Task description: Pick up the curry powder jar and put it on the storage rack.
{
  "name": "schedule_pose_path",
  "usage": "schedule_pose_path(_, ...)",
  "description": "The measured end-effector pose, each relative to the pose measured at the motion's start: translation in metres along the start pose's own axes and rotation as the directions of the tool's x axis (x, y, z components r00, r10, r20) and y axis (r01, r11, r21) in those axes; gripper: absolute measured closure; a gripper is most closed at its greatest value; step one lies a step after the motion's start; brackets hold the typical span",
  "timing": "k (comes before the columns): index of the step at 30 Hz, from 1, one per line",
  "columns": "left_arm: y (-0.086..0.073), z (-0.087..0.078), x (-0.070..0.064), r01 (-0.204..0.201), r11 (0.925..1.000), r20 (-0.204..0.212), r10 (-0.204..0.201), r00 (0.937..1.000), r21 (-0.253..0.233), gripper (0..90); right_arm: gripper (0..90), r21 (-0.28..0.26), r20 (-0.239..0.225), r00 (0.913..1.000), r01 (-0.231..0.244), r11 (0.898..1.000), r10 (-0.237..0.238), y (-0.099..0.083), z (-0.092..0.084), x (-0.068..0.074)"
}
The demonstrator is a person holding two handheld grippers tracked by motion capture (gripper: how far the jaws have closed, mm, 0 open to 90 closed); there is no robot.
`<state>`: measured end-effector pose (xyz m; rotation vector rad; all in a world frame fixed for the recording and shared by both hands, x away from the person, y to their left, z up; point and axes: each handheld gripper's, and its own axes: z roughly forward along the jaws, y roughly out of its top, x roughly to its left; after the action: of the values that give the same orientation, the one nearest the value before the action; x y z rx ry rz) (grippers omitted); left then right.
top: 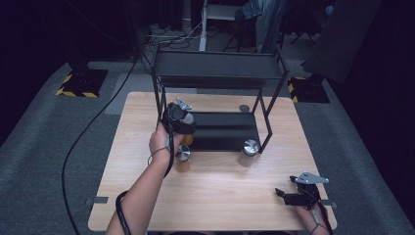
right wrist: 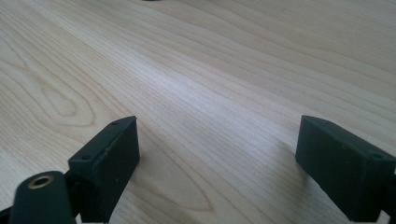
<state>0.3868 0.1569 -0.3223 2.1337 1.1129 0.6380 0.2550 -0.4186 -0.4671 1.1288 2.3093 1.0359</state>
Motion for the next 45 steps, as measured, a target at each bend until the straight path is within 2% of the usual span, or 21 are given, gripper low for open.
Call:
schedule_pose_path(4, -0.005, -0.013, 0.003, 0.002, 0.9999, 0.013, -0.002, 0.9999, -0.017, 24.0, 13.6, 0.0, -0.003, 1.0, 0.003, 1.0, -0.003, 0.0, 0.0, 0.0)
schedule_pose_path(14, -0.026, -0.056, 0.009, 0.021, 0.9967, 0.06, -0.016, 0.9981, -0.079, 23.1, 13.6, 0.0, -0.004, 1.0, 0.003, 1.0, -0.003, 0.0, 0.0, -0.001)
schedule_pose_path(25, -0.061, -0.094, 0.025, 0.046, 0.9906, 0.112, -0.031, 0.9932, -0.129, 23.4, 13.5, 0.0, -0.004, 1.0, 0.003, 1.0, -0.003, 0.0, 0.0, -0.001)
schedule_pose_path(31, -0.079, -0.103, 0.034, 0.074, 0.9865, 0.142, -0.053, 0.9884, -0.146, 23.2, 13.5, 0.0, 0.003, 1.0, -0.003, 1.0, 0.003, 0.001, 0.001, 0.0)
schedule_pose_path(42, -0.106, -0.112, 0.041, 0.076, 0.9871, 0.151, -0.055, 0.987, -0.141, 23.2, 13.5, 0.0, 0.003, 1.0, -0.004, 1.0, 0.004, 0.001, 0.001, 0.0)
schedule_pose_path(45, -0.118, -0.115, 0.043, 0.08, 0.9872, 0.152, -0.059, 0.9867, -0.138, 23.1, 13.5, 0.0, 0.003, 1.0, -0.003, 1.0, 0.003, 0.001, 0.001, 0.0)
